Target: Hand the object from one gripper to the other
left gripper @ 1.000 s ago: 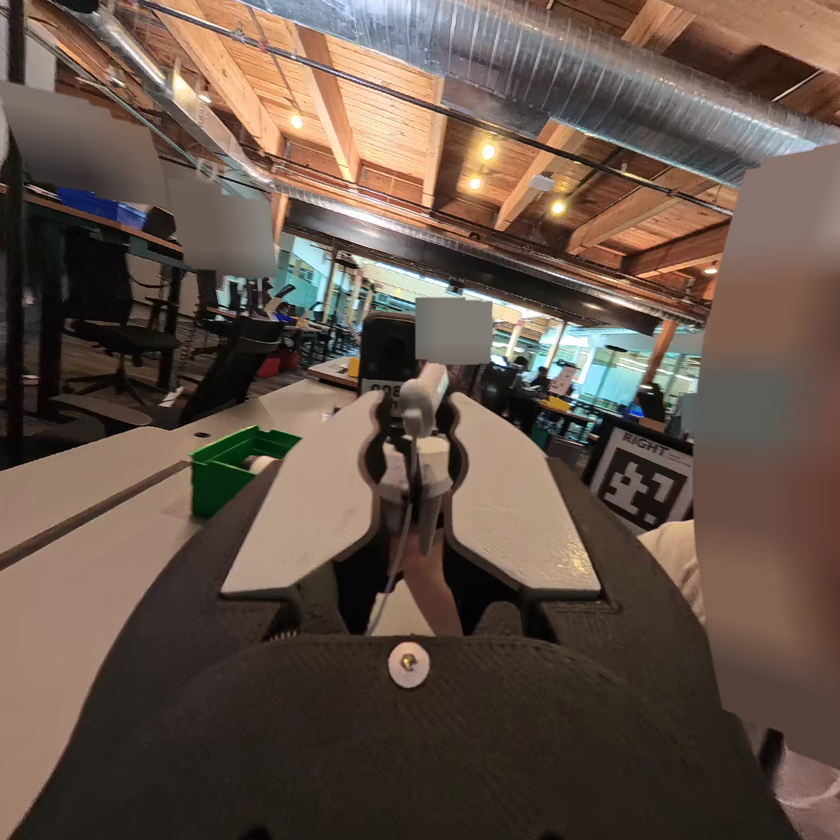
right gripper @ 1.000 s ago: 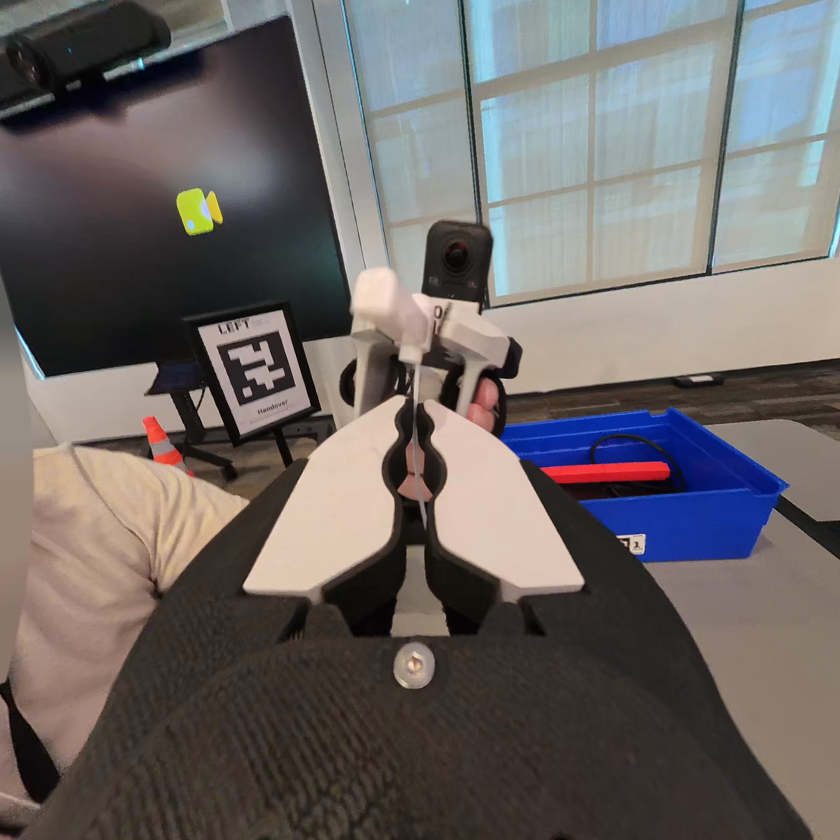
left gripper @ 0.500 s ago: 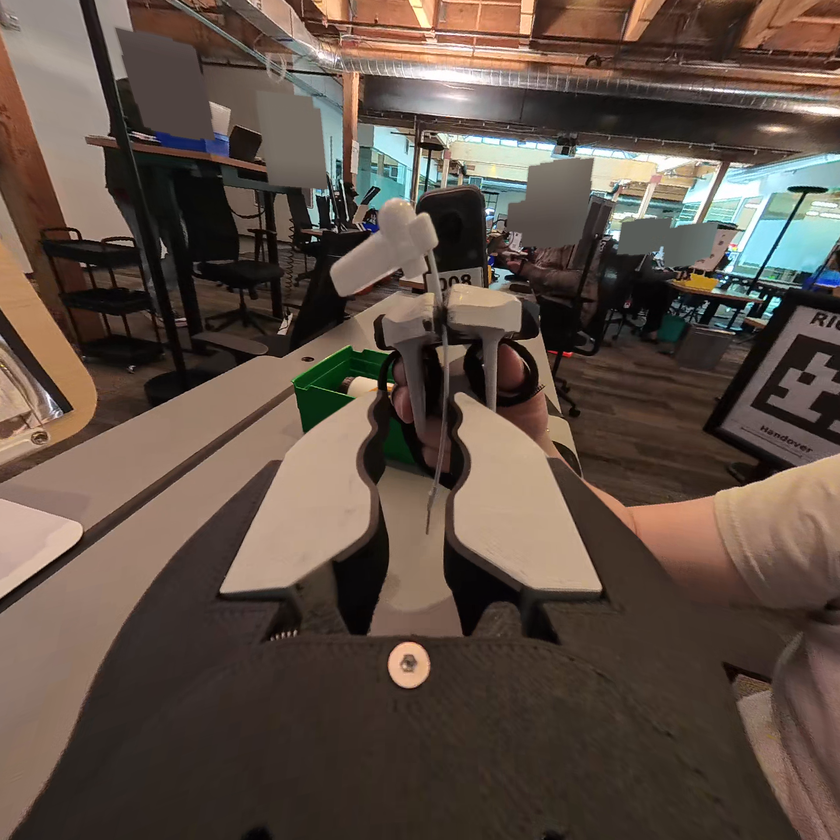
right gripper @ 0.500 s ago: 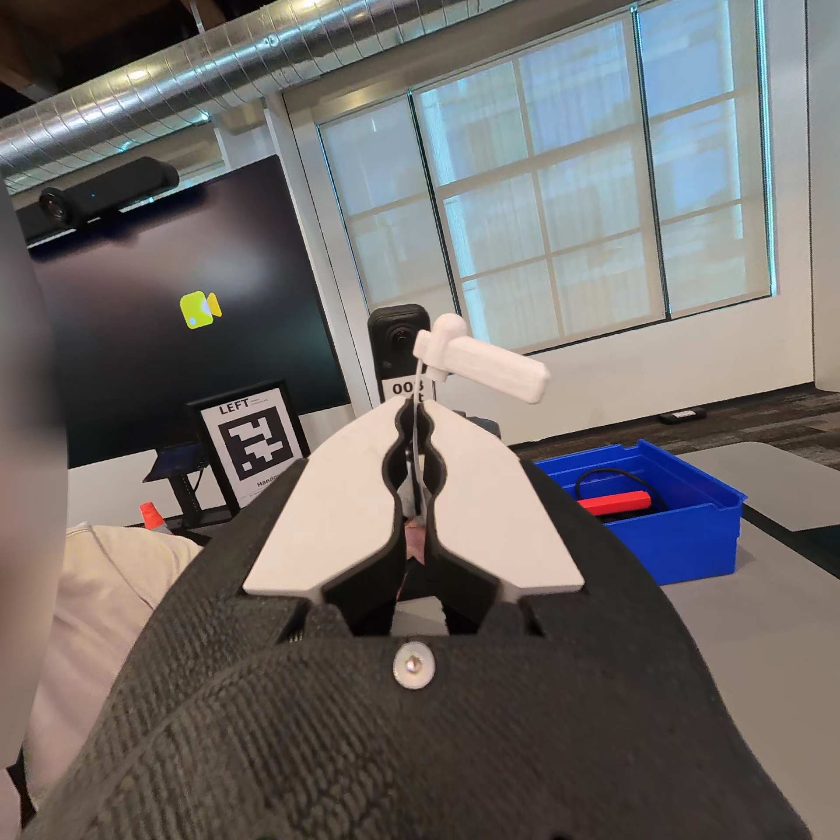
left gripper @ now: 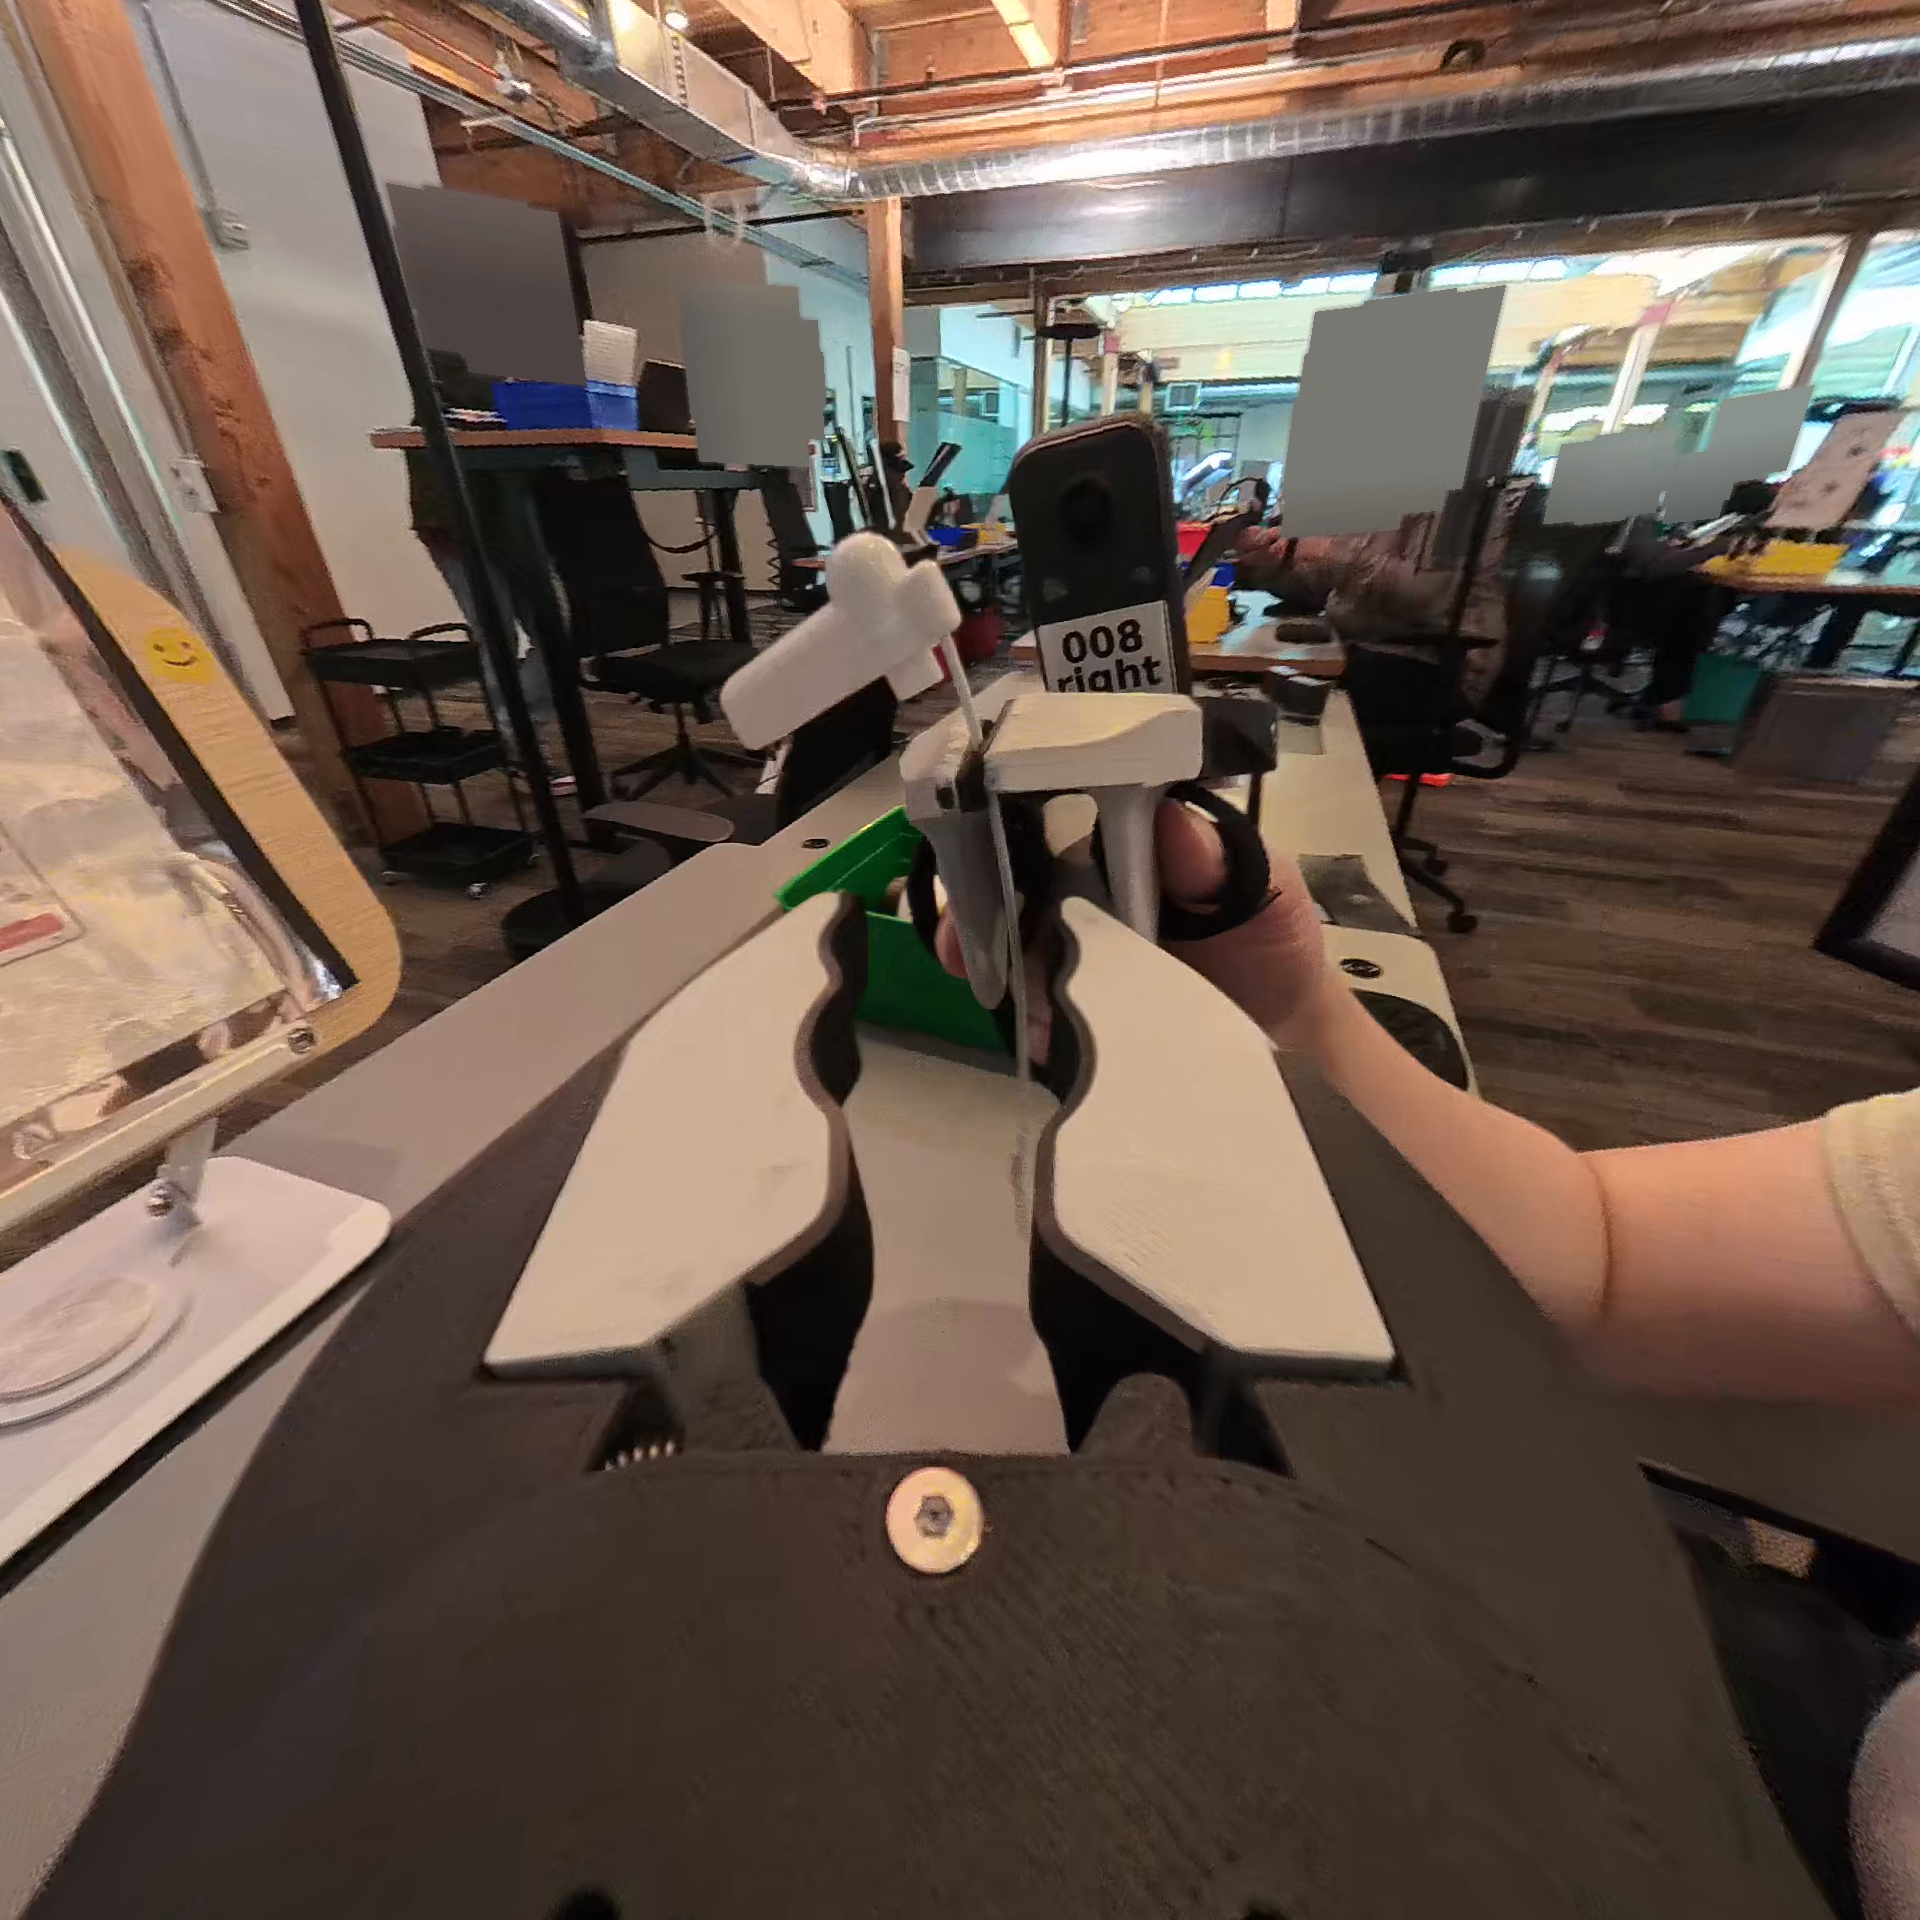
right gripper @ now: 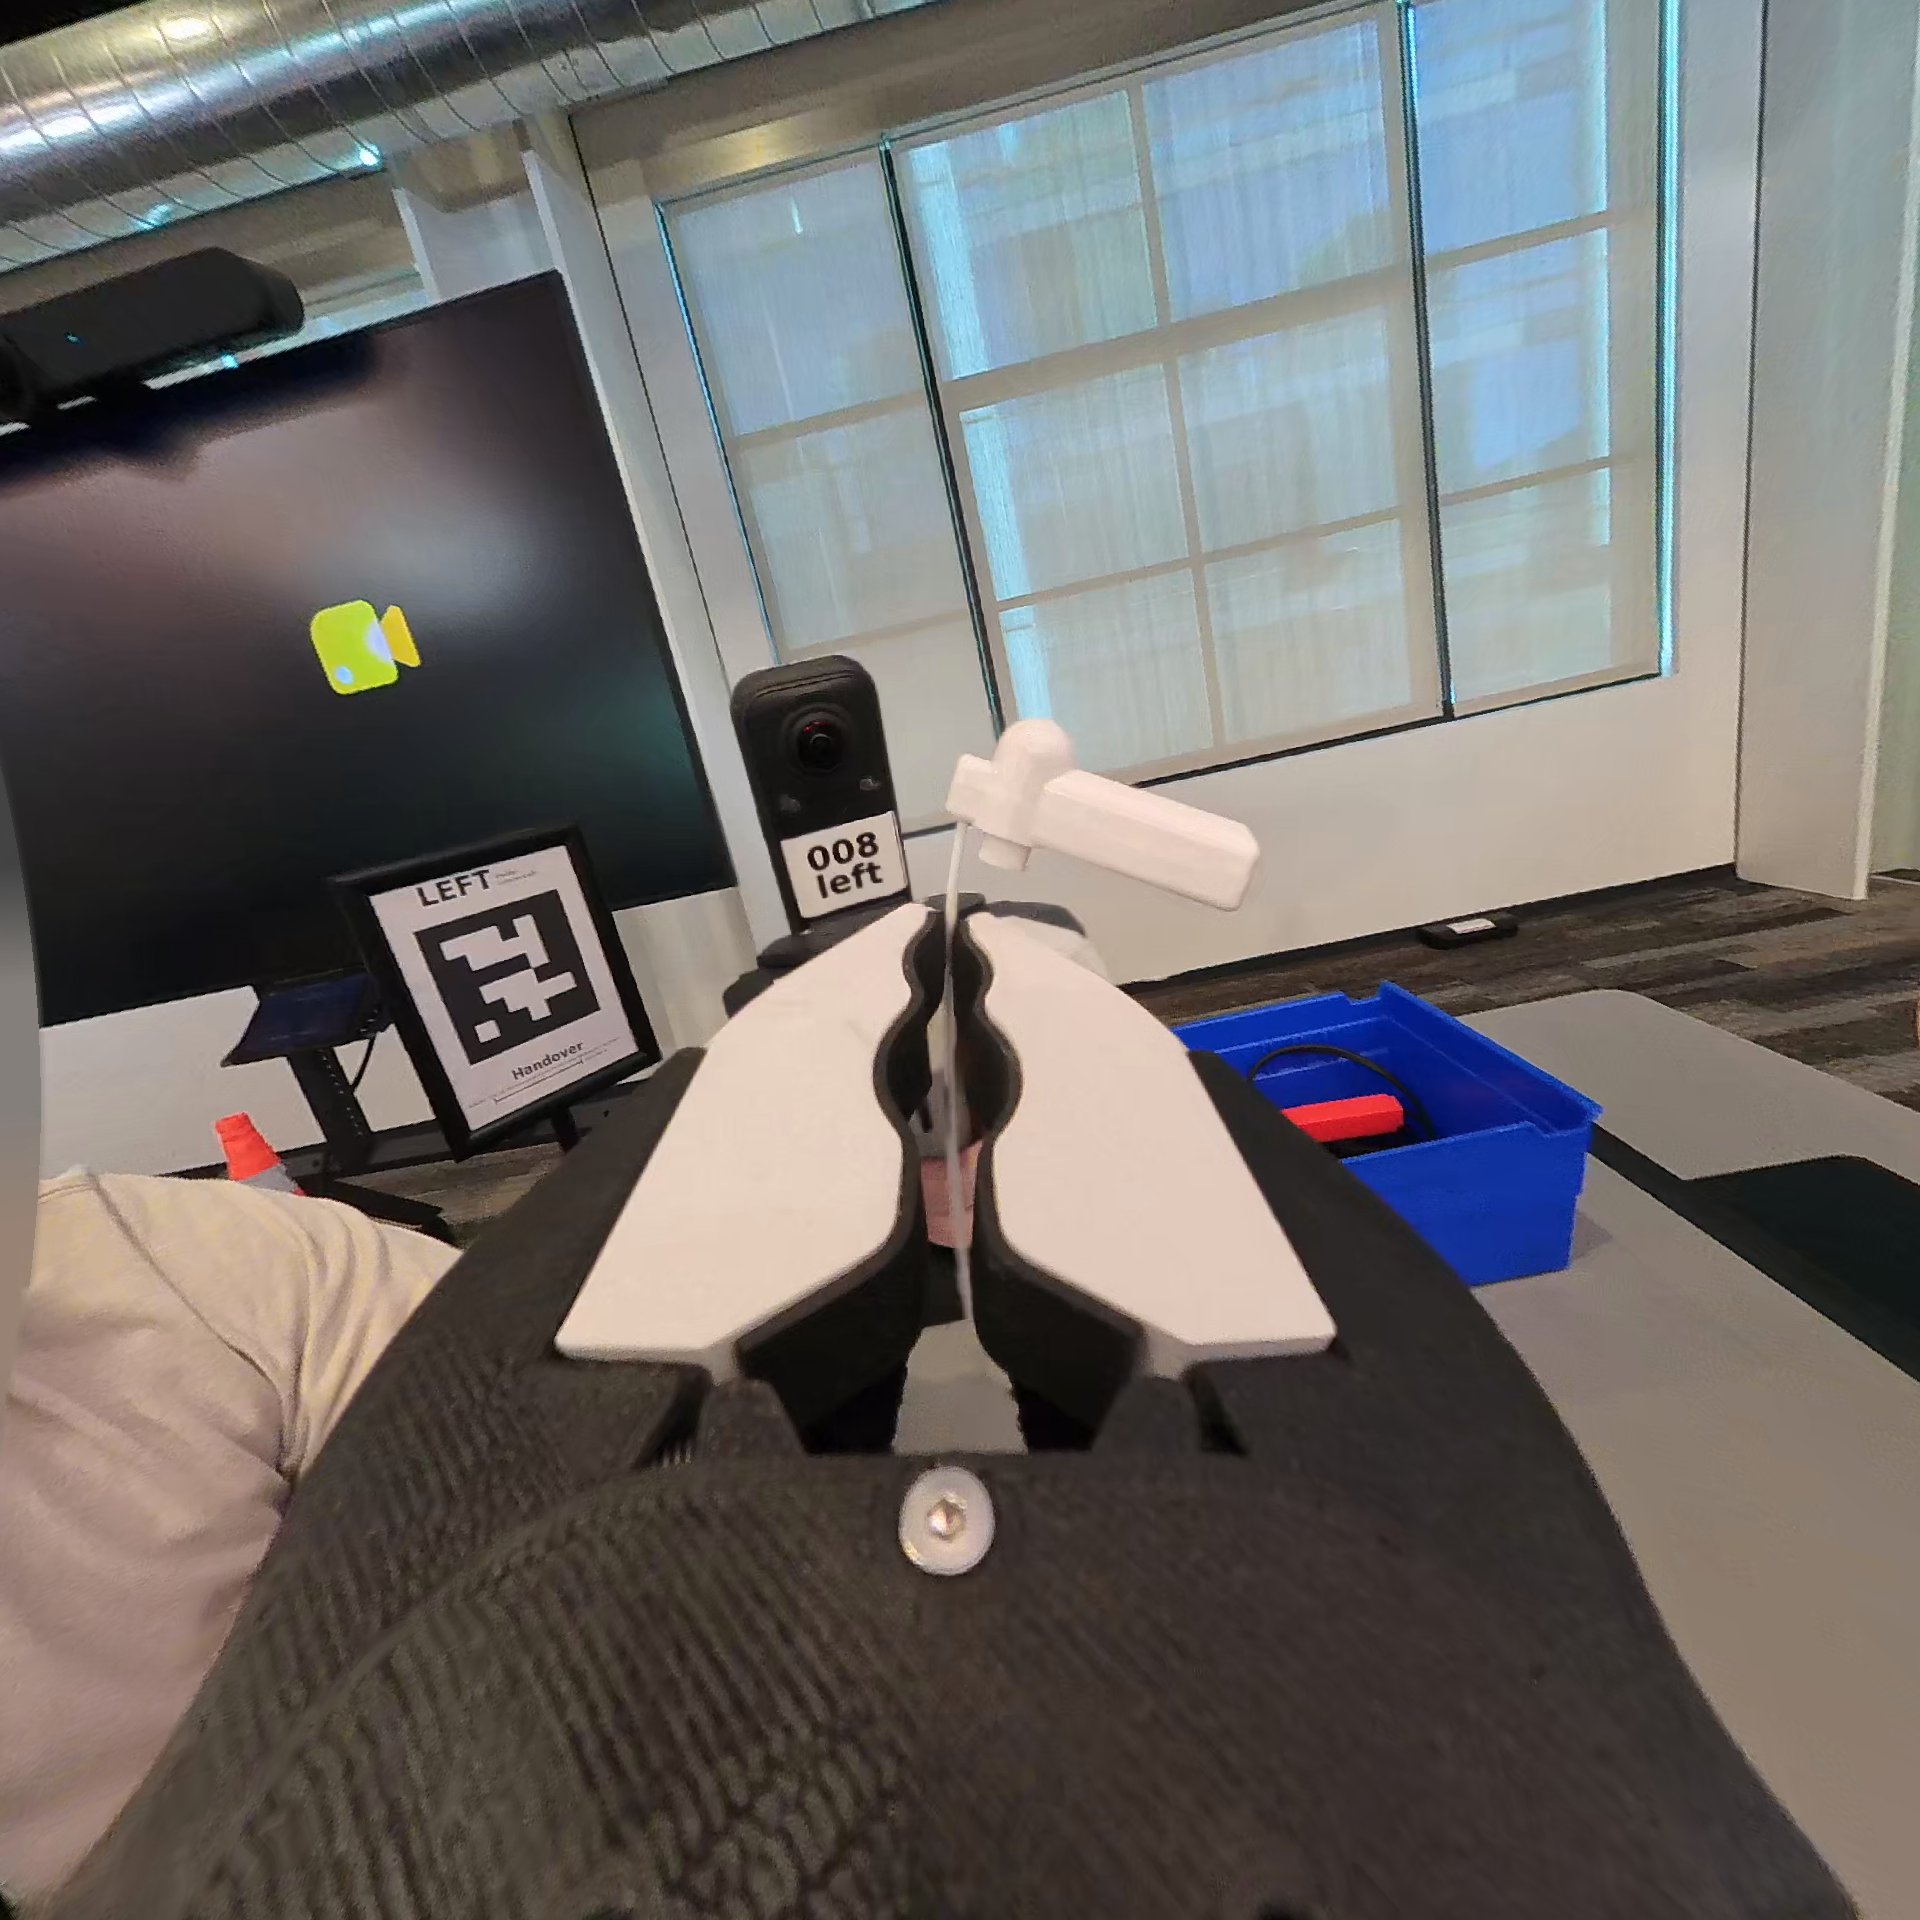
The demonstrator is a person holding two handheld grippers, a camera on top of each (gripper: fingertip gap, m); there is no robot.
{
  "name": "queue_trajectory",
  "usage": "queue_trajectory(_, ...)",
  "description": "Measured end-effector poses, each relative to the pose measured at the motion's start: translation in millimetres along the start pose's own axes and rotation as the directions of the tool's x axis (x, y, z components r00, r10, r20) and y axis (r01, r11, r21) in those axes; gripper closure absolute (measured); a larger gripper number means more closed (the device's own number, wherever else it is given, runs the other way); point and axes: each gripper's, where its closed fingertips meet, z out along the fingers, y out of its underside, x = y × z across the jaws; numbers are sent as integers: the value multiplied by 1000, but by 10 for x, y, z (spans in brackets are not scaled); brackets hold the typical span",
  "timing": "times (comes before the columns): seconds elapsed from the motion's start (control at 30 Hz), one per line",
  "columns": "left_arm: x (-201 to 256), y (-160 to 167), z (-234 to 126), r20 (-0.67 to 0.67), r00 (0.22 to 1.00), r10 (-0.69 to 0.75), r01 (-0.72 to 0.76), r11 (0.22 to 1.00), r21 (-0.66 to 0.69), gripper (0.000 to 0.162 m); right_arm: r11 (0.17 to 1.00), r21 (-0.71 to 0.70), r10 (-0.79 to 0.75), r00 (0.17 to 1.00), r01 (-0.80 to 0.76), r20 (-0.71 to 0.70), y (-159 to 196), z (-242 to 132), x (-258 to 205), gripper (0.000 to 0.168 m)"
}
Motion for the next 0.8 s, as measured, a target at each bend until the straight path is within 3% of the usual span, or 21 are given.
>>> queue_trajectory(0.03, 18, 5, 1, 0, 1000, 21, -21, 1000, -6, 135, 1000, 5, 1, 1000, -1, 6, -7, 2, -13, 166)
queue_trajectory(0.07, 58, 2, 0, -18, 999, 37, -37, 999, -5, 156, 1000, 11, -2, 1000, 2, 4, -14, 3, -13, 166)
queue_trajectory(0.1, 85, -14, 3, -28, 999, 39, -39, 999, 5, 161, 1000, 16, -6, 1000, 6, 4, -22, 0, -14, 166)
queue_trajectory(0.33, 98, -32, 13, -82, 995, -57, 59, 998, 18, 161, 997, 0, -74, 997, 74, -27, -42, -19, -16, 165)
queue_trajectory(0.43, 26, -175, -74, -102, 985, -138, 149, 983, 110, 162, 986, -39, -165, 983, 162, -75, -26, -15, -10, 141)
queue_trajectory(0.63, -179, -404, -322, -151, 946, -286, 317, 912, 260, 161, 976, -136, -184, 979, 172, -86, 146, 30, 49, 141)
queue_trajectory(0.8, -225, -366, -337, -221, 886, -408, 453, 864, 220, 161, 949, -243, -216, 976, 200, -37, 407, 122, 89, 141)
